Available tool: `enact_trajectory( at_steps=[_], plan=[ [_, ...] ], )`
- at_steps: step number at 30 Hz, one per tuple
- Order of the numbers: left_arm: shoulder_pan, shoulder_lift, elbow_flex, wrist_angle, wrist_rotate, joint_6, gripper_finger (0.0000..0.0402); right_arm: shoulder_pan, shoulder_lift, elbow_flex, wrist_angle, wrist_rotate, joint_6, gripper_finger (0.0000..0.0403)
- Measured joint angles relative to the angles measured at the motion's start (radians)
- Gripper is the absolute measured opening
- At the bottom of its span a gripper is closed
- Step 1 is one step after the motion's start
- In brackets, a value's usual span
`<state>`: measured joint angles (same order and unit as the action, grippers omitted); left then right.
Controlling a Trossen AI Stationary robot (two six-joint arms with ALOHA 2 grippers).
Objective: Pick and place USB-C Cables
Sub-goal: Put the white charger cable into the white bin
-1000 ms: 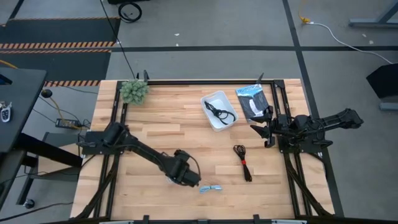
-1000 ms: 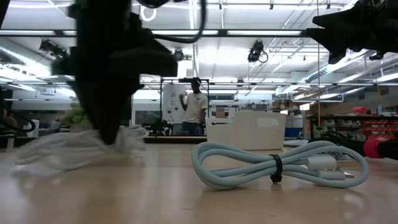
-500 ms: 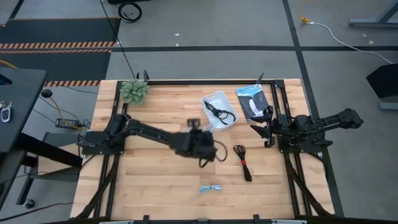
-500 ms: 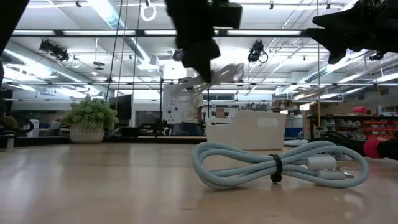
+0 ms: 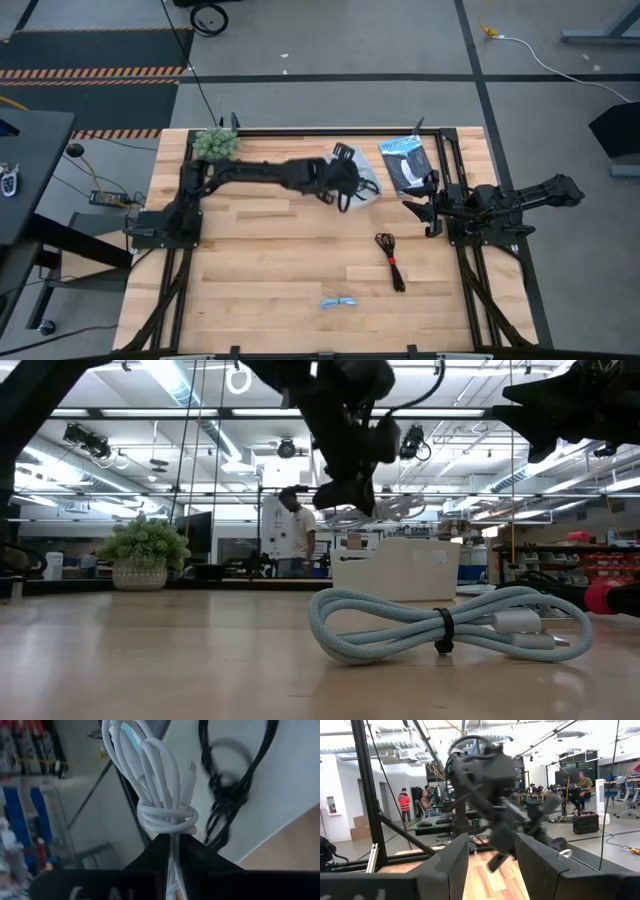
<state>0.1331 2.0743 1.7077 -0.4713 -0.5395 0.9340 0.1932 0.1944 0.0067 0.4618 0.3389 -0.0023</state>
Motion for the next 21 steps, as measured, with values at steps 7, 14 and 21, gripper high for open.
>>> enact_trajectory(
  at_steps=[7, 14, 21],
  plan=[
    [0.062, 0.001, 0.0, 0.061, 0.176, 0.297, 0.004, 0.0, 0.0, 0.0, 0.0, 0.0, 0.0, 0.0168],
    [0.045, 0.085, 0.0, 0.114, 0.201, 0.309, 0.0039, 0.0, 0.002, 0.0, 0.002, -0.003, 0.0, 0.0169],
    [0.009, 0.21, 0.001, 0.183, 0.088, 0.505, 0.0054, 0.0, 0.008, 0.0, 0.003, -0.011, 0.0, 0.0169]
  ],
)
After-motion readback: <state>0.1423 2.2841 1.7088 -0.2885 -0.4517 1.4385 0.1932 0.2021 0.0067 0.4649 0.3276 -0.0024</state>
